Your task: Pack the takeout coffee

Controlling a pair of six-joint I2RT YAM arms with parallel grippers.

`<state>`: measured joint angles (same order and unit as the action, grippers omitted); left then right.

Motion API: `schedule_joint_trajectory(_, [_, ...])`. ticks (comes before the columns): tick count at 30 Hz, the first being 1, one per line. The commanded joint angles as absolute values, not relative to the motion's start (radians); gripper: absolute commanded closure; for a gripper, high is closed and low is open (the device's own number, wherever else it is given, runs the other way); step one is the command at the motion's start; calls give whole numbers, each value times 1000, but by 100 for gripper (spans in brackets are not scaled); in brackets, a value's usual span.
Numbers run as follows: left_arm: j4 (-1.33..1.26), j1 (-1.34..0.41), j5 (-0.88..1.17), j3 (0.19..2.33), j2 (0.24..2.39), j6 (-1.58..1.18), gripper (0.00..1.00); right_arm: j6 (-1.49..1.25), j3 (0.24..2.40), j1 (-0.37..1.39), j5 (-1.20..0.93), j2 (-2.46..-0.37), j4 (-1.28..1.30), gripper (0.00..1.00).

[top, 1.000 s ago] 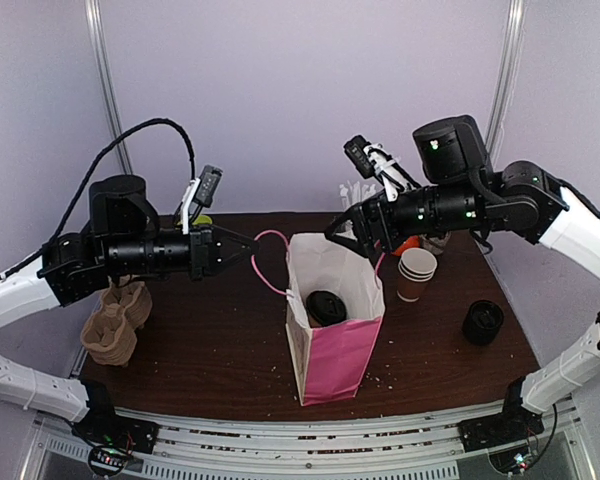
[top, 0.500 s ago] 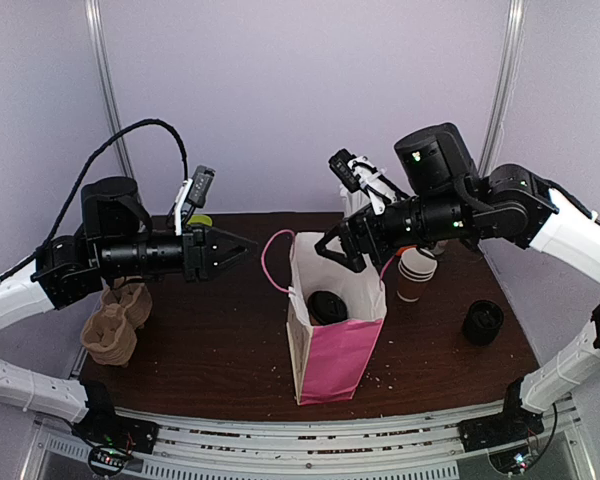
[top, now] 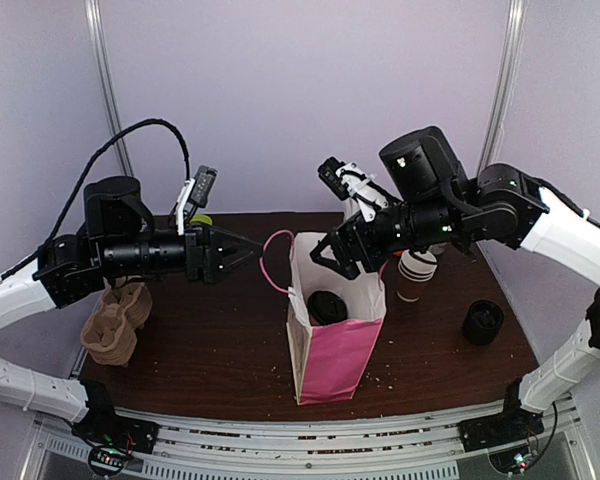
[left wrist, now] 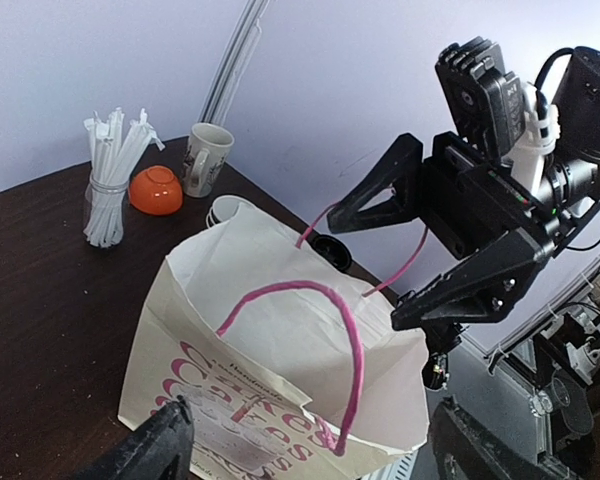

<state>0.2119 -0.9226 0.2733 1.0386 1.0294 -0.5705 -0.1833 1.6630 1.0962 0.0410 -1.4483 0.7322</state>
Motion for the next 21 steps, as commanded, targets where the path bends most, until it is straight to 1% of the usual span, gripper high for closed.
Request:
schedule_joint_trajectory(1, [186, -922, 309, 1083, 1077, -546, 15, -169, 1700, 1115, 71, -1466, 756, 20])
schedule_joint_trajectory(4, [188, -926, 311, 1097, 1107, -532, 17, -169, 1706, 1119, 74, -1472, 759, 20])
schedule_joint_trajectory(6, [202, -928, 313, 1111, 1134, -517, 23, -169, 1714, 1122, 75, -1478, 764, 20])
schedule_joint_trajectory(7, [208, -928, 315, 1120, 1144, -510, 27, -168, 1717, 1125, 77, -1481, 767, 20])
schedule_joint_trajectory(11, [210, -928, 303, 1140, 1163, -482, 59, -164, 1728, 1128, 81, -1485, 776, 20])
schedule_joint_trajectory(12, [209, -928, 296, 1142, 1164, -478, 68, -165, 1729, 1129, 85, -1482, 772, 19])
schedule_joint_trajectory(16, [214, -927, 254, 1145, 1149, -459, 97, -181, 1731, 1129, 138, -1441, 732, 13])
schedule_joint_trajectory(17, [218, -927, 244, 1144, 1144, -454, 100, -185, 1734, 1127, 152, -1428, 721, 11])
schedule_joint_trajectory(21, [243, -927, 210, 1140, 1135, -439, 100, -197, 1750, 1127, 230, -1390, 679, 9])
